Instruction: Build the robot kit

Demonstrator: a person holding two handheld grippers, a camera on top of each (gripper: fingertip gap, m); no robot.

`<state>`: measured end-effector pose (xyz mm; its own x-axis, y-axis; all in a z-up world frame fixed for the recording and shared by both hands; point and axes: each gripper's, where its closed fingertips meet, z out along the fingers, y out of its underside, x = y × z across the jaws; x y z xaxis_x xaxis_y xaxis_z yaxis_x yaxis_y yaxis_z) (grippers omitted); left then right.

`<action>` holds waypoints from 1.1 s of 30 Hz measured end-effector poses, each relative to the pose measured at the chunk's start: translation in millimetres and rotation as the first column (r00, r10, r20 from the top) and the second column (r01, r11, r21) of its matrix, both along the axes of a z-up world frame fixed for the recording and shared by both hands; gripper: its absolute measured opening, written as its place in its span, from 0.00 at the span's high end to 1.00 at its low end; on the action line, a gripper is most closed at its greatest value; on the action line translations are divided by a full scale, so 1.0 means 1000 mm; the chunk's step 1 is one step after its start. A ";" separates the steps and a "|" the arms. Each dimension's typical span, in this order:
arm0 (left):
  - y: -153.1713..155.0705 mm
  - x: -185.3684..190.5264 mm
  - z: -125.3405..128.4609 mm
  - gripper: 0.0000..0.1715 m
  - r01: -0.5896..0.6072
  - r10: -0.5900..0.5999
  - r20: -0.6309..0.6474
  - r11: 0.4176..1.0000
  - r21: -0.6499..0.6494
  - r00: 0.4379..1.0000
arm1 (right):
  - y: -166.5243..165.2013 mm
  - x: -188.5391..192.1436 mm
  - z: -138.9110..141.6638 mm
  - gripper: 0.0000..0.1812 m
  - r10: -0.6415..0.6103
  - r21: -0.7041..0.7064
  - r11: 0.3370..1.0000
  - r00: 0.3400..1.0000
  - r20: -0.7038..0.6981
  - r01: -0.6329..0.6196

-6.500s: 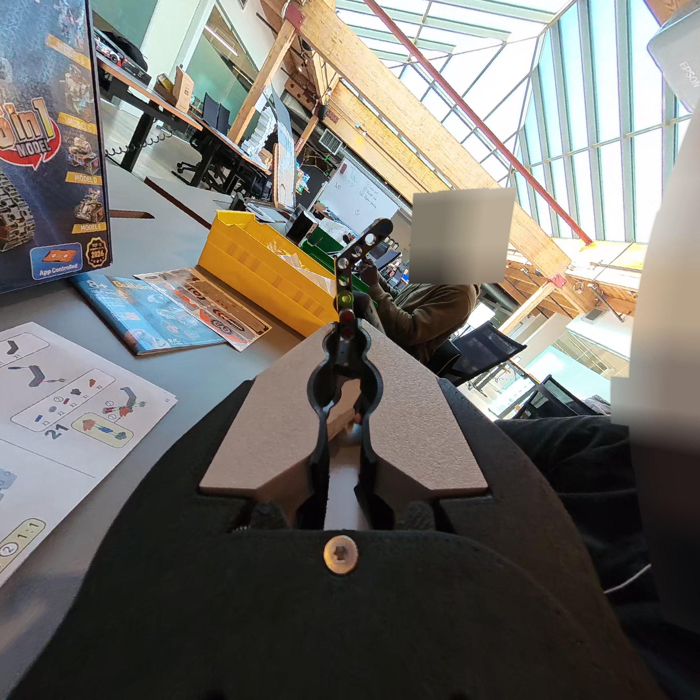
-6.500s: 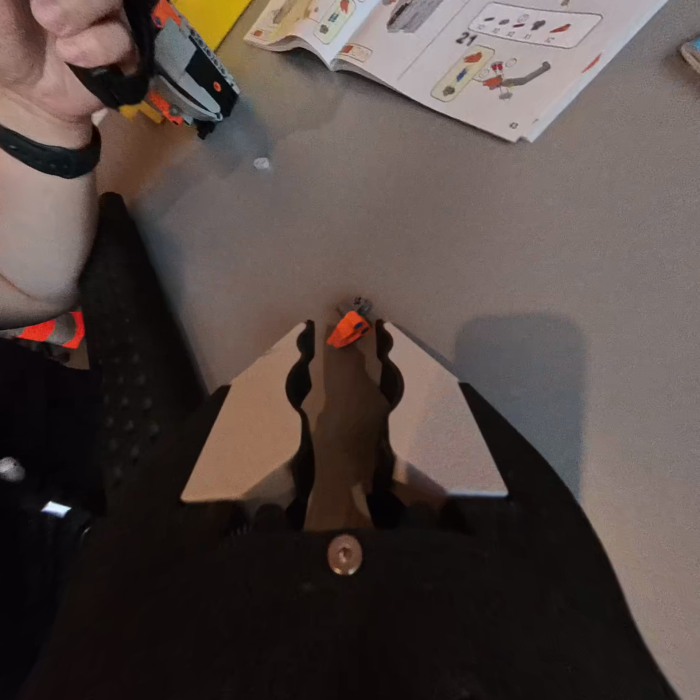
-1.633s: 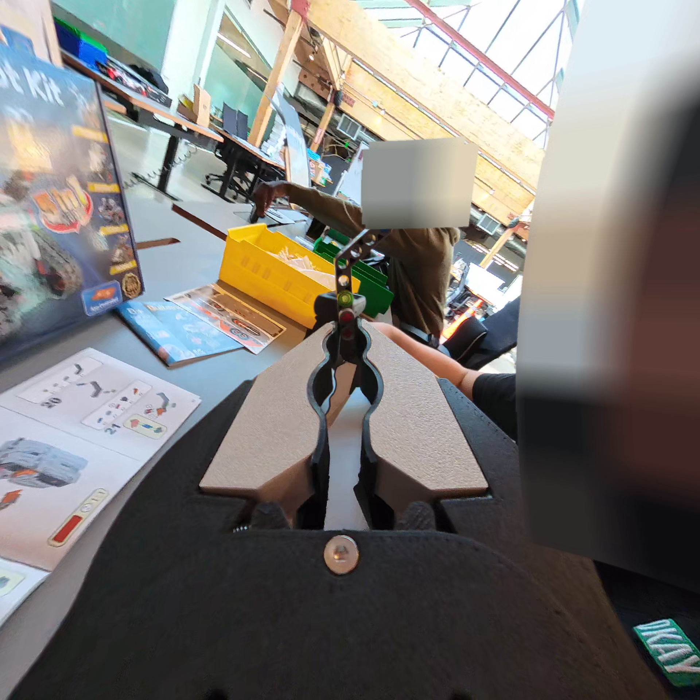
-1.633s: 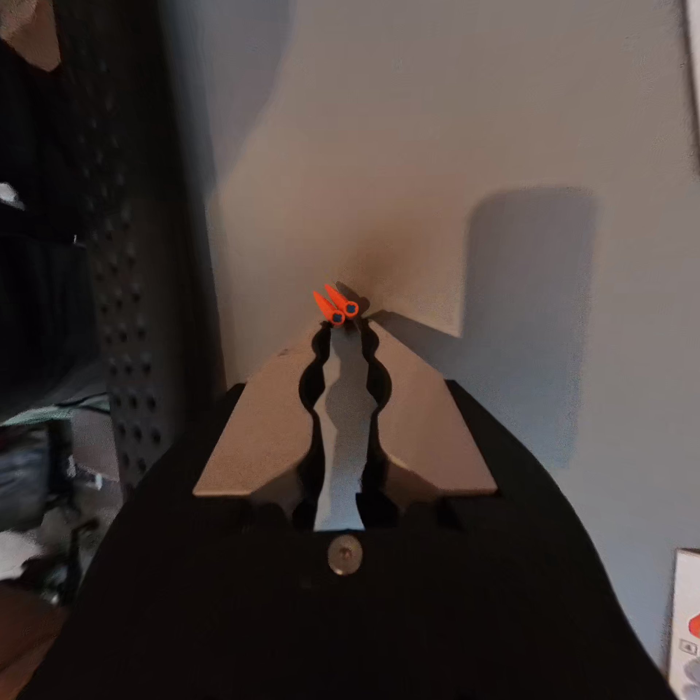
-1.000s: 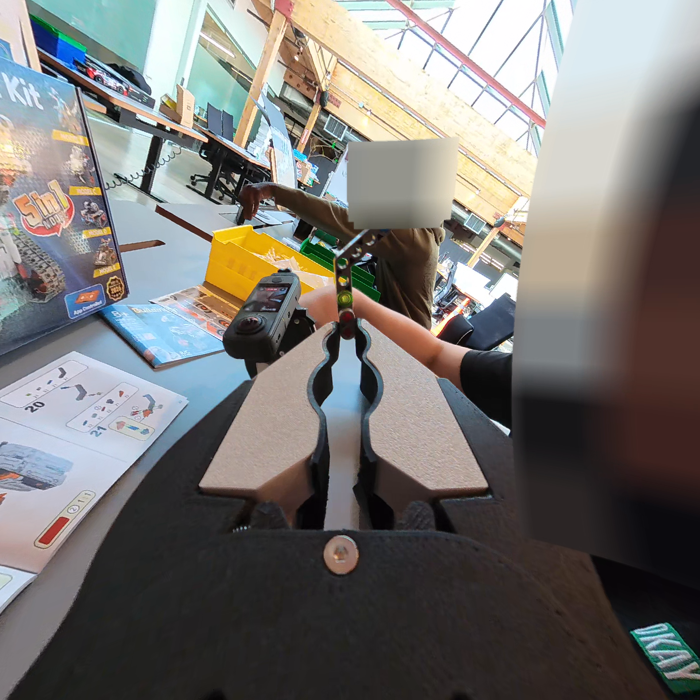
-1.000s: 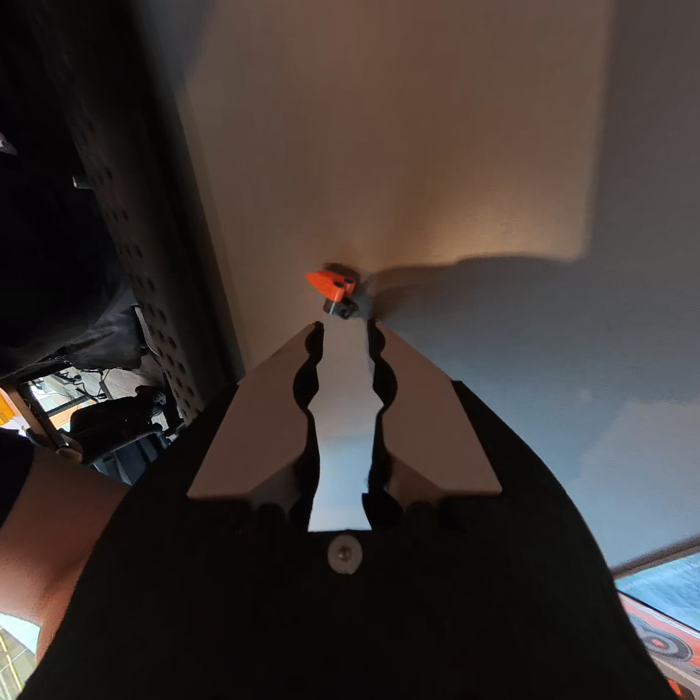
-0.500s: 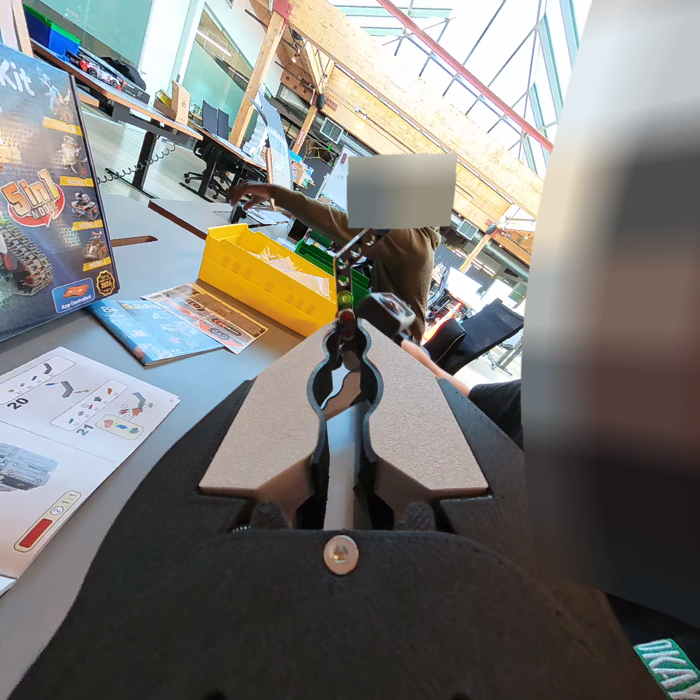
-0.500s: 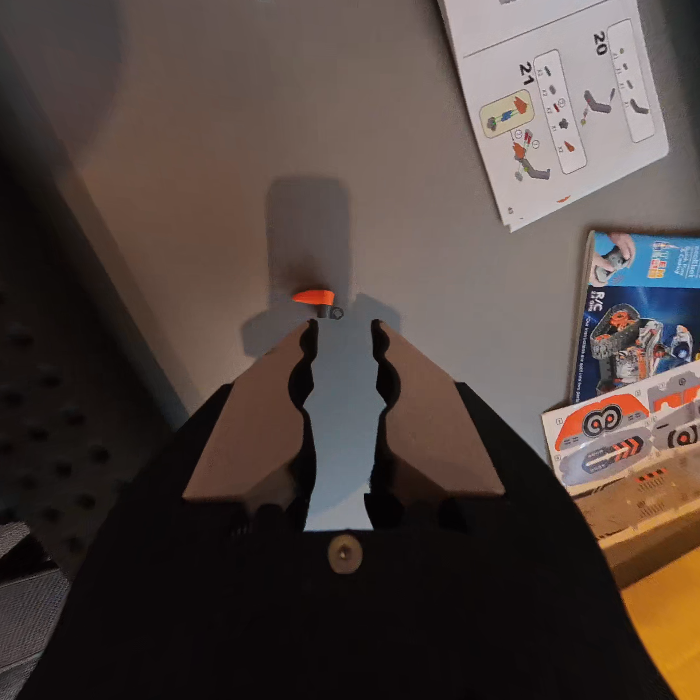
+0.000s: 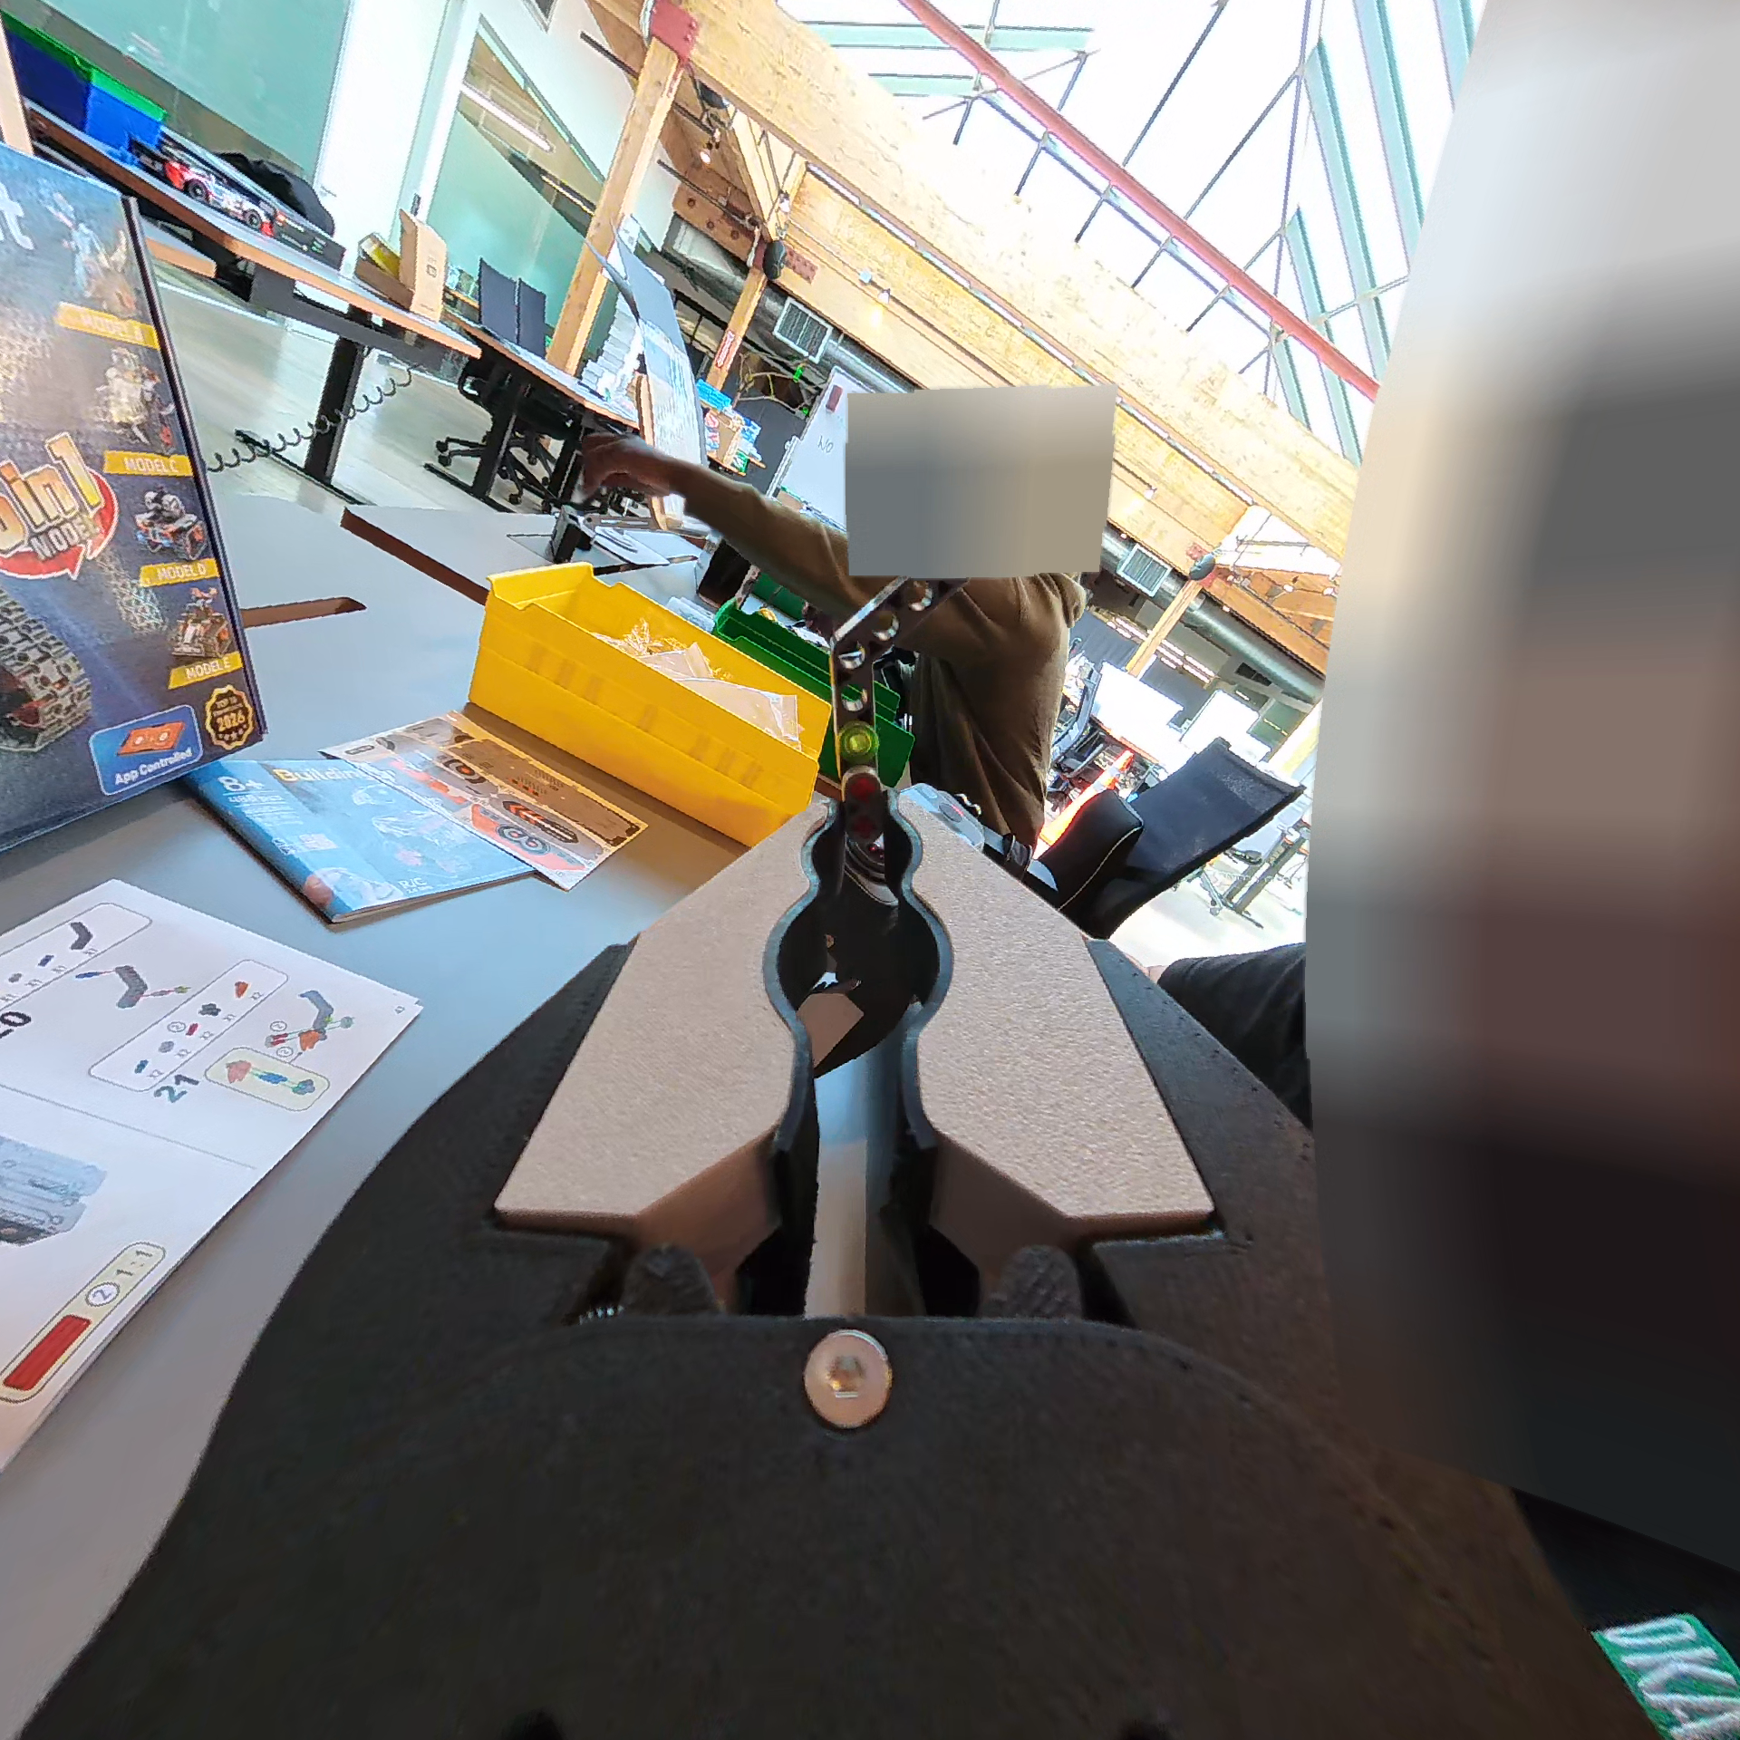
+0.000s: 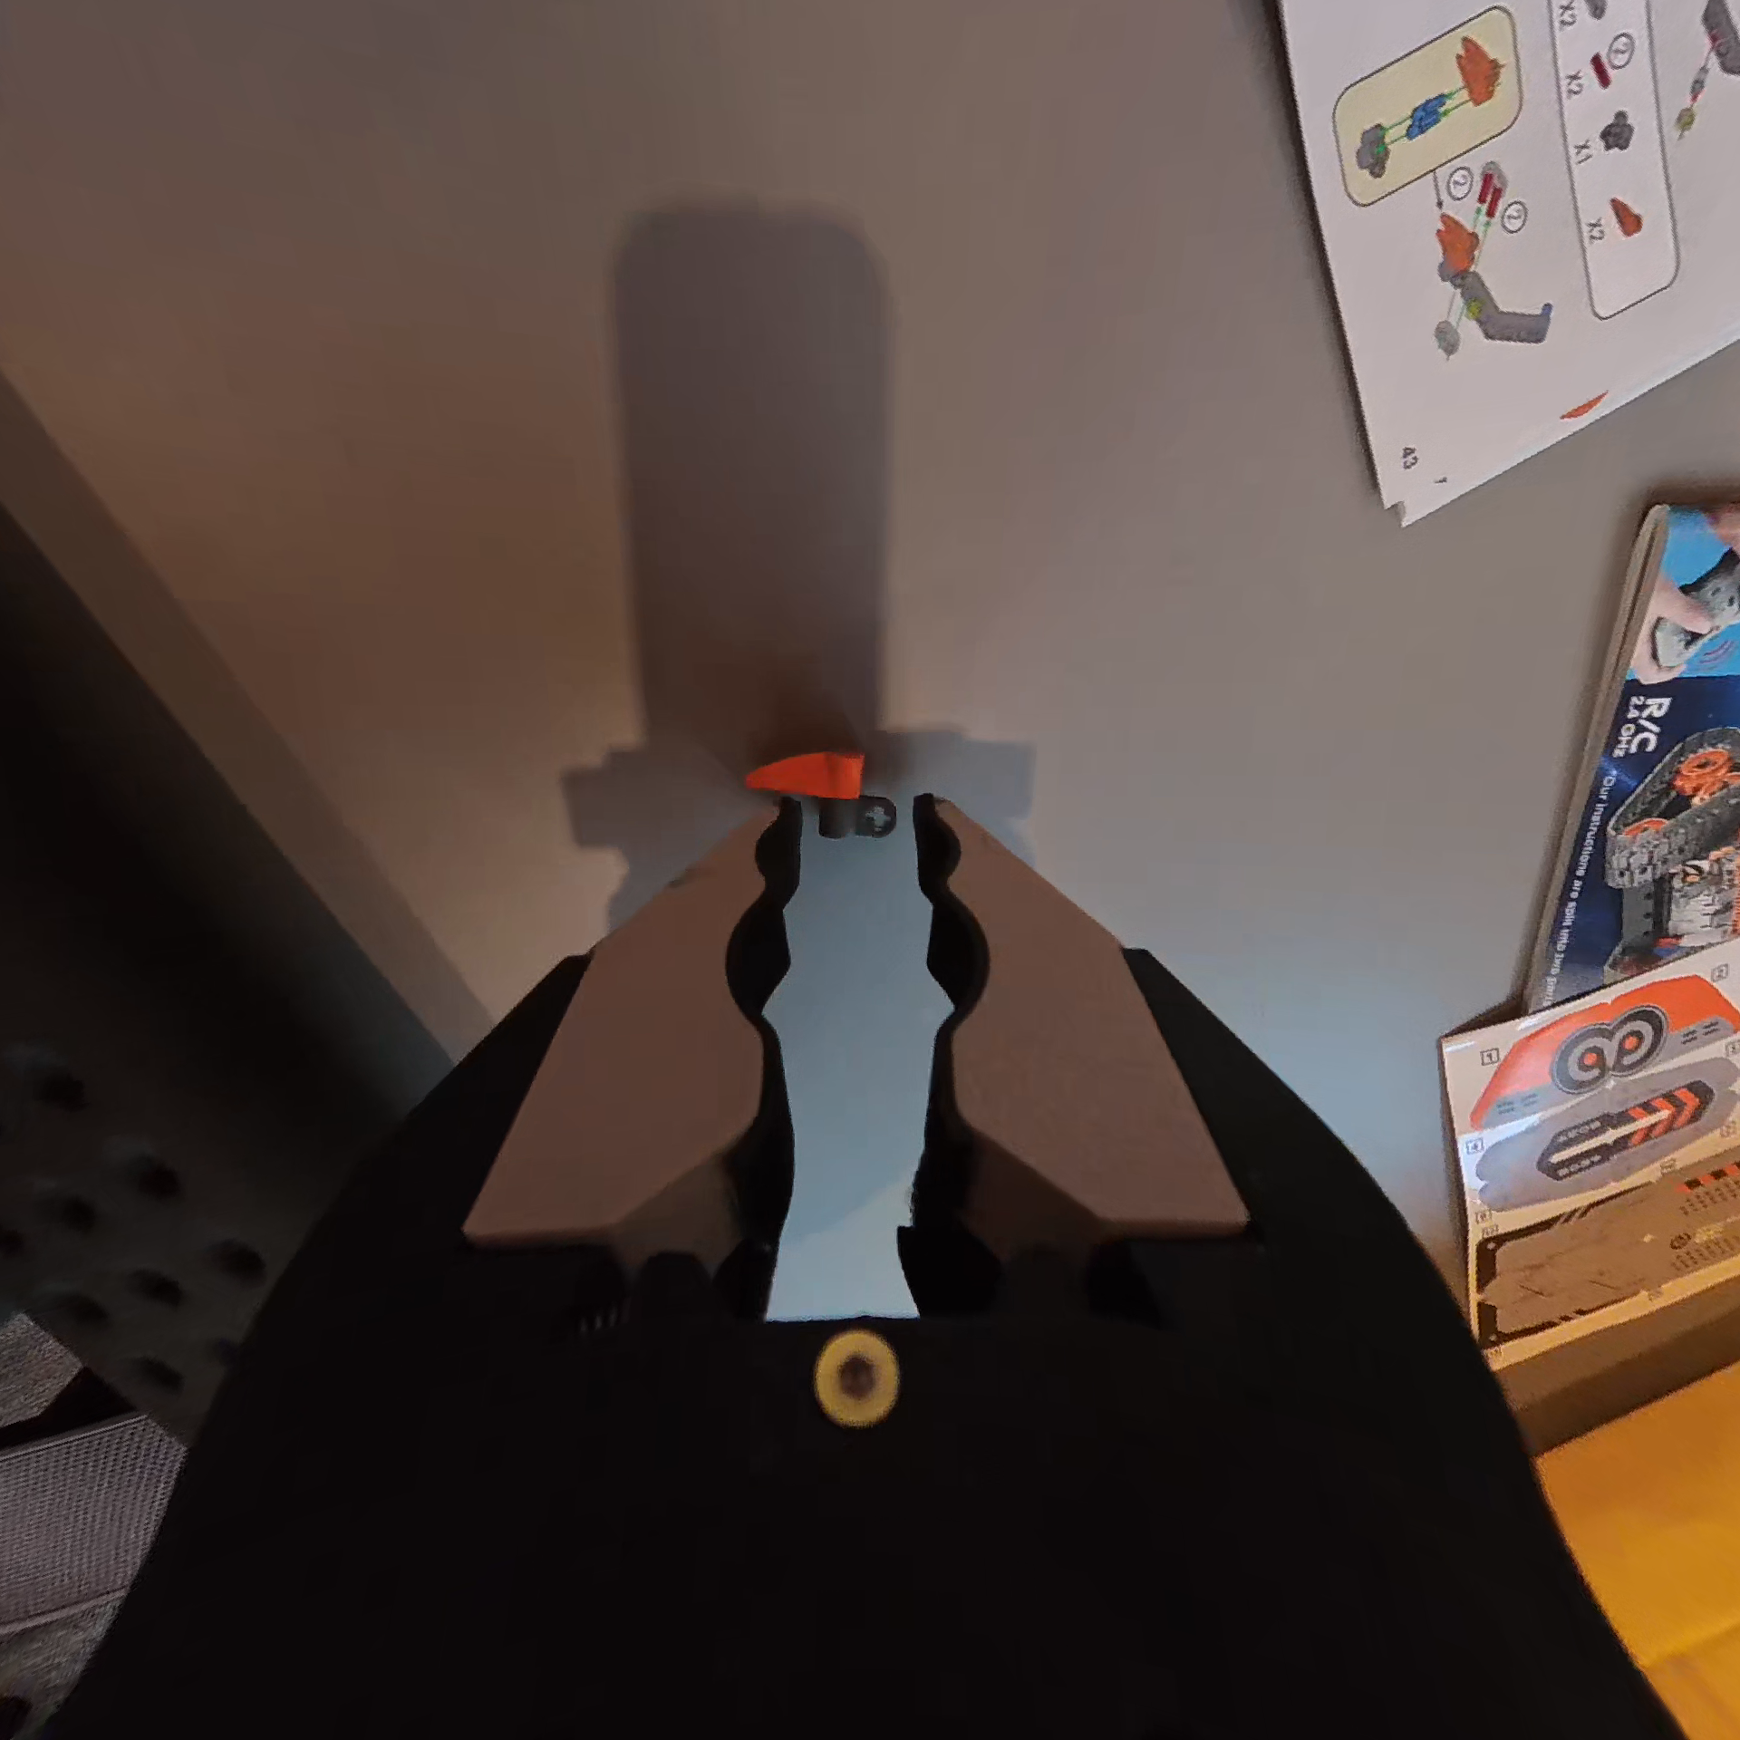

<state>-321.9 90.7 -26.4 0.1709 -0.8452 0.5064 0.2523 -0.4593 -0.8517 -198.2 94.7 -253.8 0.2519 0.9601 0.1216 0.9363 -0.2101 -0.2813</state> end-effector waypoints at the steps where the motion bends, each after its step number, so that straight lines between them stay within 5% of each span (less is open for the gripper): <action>1: 0.000 0.000 -0.001 0.97 0.000 0.000 0.000 1.000 -0.002 1.000 | 0.001 0.000 0.000 0.87 -0.002 0.004 1.000 1.000 0.008 0.002; 19: 0.010 -0.017 0.000 0.97 -0.063 0.063 0.006 0.998 -0.002 0.998 | 0.001 0.002 -0.003 0.92 0.060 -0.032 0.998 0.997 0.048 -0.058; 24: 0.016 -0.029 0.002 0.97 -0.119 0.119 -0.019 0.993 0.026 0.993 | 0.025 -0.030 0.018 0.92 0.114 0.029 0.993 0.978 -0.177 -0.110; 29: 0.027 -0.046 0.006 0.97 -0.164 0.164 -0.006 0.986 0.034 0.986 | 0.050 -0.064 0.061 0.92 0.185 0.075 0.982 0.790 -0.584 -0.174; 33: 0.033 -0.054 0.020 0.97 -0.183 0.184 -0.010 0.981 0.063 0.983 | 0.067 -0.067 0.111 0.92 0.240 0.177 0.970 0.554 -0.797 -0.165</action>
